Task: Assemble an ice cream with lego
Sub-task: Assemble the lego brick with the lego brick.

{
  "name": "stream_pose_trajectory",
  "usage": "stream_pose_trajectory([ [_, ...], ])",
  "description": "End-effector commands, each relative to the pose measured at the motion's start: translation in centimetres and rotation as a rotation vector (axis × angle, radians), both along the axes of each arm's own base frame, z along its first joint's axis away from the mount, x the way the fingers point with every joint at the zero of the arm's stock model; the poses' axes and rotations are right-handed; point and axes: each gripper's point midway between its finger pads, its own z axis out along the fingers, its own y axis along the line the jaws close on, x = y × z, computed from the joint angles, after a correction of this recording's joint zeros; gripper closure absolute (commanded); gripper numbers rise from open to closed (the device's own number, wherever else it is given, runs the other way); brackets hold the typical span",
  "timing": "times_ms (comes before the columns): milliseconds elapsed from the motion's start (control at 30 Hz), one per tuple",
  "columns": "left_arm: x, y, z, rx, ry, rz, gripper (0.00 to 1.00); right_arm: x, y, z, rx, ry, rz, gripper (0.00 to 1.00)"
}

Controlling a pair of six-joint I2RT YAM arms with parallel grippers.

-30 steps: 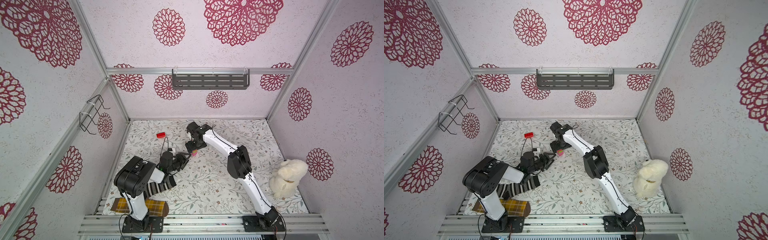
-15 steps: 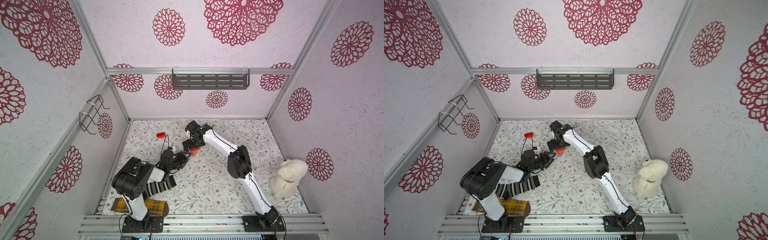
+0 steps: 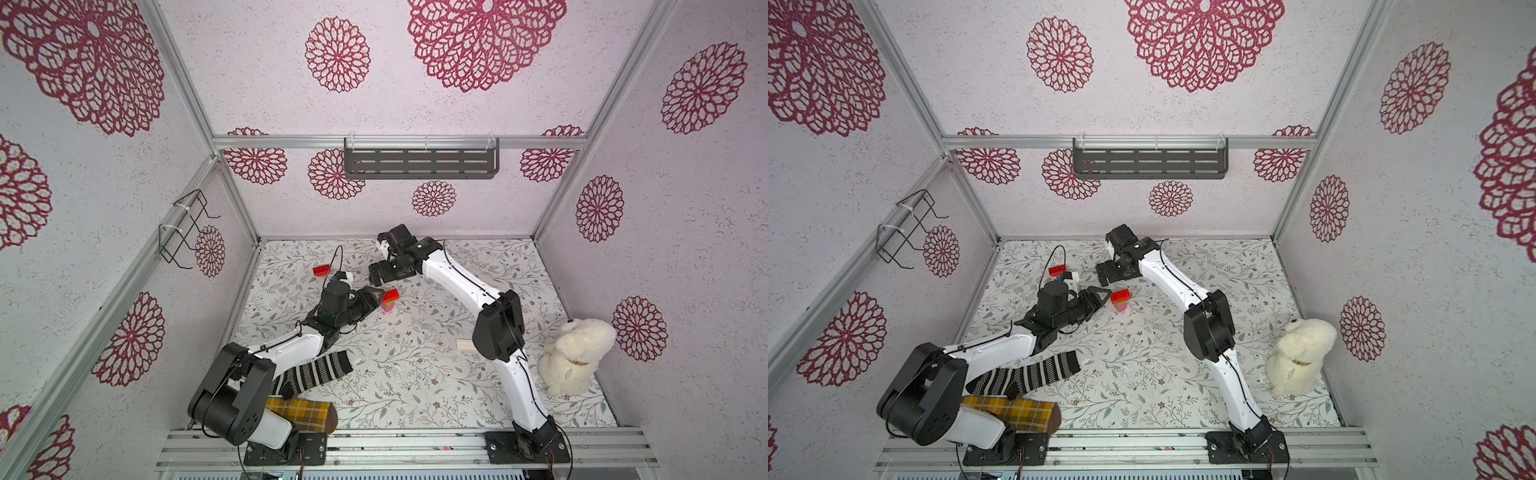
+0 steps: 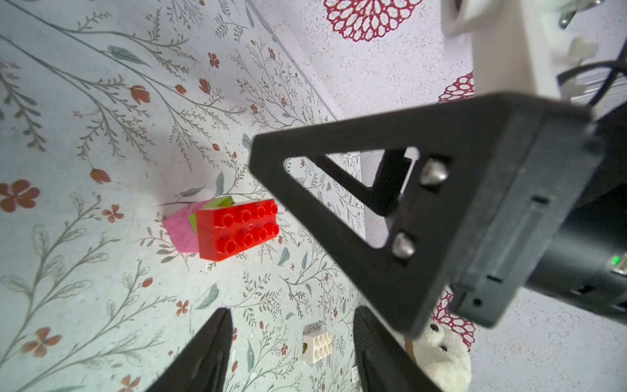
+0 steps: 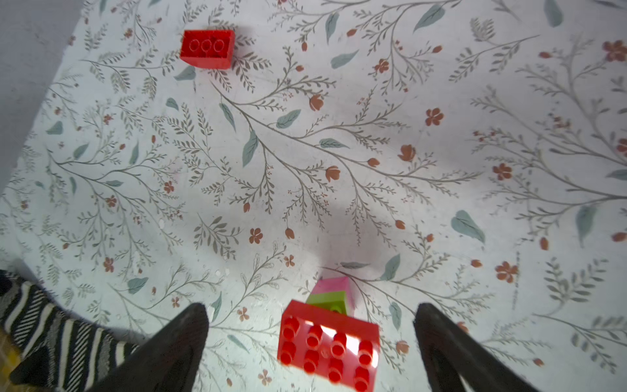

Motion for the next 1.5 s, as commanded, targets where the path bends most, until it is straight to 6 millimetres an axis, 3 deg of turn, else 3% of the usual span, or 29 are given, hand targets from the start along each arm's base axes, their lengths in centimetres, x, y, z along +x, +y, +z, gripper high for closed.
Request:
stream_pose_trajectory([
  [0, -0.7, 1.6, -1.6, 0.164, 0.057, 0.011, 0.38, 0.7, -3.0, 6.2, 0.149, -0.108, -0.066, 0.05],
  [133, 0.0, 1.7, -0.8, 0.214, 0.069, -0.002, 0.37, -2.6, -5.5, 6.8, 0.298, -0.119, -0.022, 0.27],
  [267, 1.3, 1.3, -0.4, 0.169, 0.112, -0.062, 0.38, -7.1, -7.7, 6.2, 0.497, -0.174, 0.028, 0.72],
  [367, 2.0, 1.0, -0.1, 0.203, 0.136, -0.103, 0.4, -9.9, -8.2, 5.4, 0.637, -0.199, 0.056, 0.99],
  [467, 2.4, 0.5, -0.2, 0.249, 0.167, -0.159, 0.41, -11.4, -7.8, 4.0, 0.727, -0.166, 0.091, 1.0],
  [667, 3.8, 0.8, -1.0, 0.264, 0.207, -0.182, 0.42, -10.6, -6.1, 0.1, 0.777, -0.052, 0.091, 1.0],
  [867, 6.0, 1.2, -2.1, 0.206, 0.208, -0.195, 0.45, -8.8, -4.9, -3.3, 0.708, -0.02, 0.034, 1.0],
  [1233, 8.3, -0.9, -2.9, 0.185, 0.159, -0.279, 0.47, -7.0, -4.1, -6.5, 0.631, -0.025, -0.009, 1.0],
  [1467, 9.0, -1.6, -3.4, 0.161, 0.136, -0.289, 0.47, -6.0, -4.4, -7.0, 0.572, -0.048, -0.028, 1.0],
])
